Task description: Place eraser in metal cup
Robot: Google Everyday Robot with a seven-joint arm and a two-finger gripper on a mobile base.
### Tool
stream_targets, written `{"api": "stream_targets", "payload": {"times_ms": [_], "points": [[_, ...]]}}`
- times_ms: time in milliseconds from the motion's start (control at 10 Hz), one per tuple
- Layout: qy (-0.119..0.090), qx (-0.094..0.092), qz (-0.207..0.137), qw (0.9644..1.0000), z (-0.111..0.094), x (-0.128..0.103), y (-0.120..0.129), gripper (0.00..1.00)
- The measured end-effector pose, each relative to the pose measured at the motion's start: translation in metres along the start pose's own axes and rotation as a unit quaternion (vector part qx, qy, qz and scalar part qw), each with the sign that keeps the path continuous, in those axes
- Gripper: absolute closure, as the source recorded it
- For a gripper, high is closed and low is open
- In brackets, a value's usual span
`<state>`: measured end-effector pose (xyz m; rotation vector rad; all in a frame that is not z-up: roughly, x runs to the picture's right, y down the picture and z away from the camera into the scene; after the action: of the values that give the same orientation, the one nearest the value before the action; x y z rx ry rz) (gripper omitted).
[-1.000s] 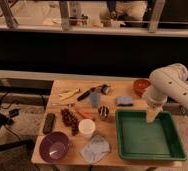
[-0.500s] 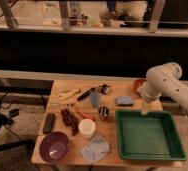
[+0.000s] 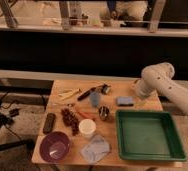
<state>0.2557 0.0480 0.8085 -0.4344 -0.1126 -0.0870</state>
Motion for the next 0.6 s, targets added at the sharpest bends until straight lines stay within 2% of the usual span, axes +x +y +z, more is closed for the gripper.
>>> {"api": "stream_targets", "payload": {"times_ms": [300,600], "points": [[-0.001,0.003,-0.009,1.0,0.01,-0.006,-0.022,0.2],[0.003,0.002,-0.009,0.9999,0.011,-0.003,-0.021,0.2]]}}
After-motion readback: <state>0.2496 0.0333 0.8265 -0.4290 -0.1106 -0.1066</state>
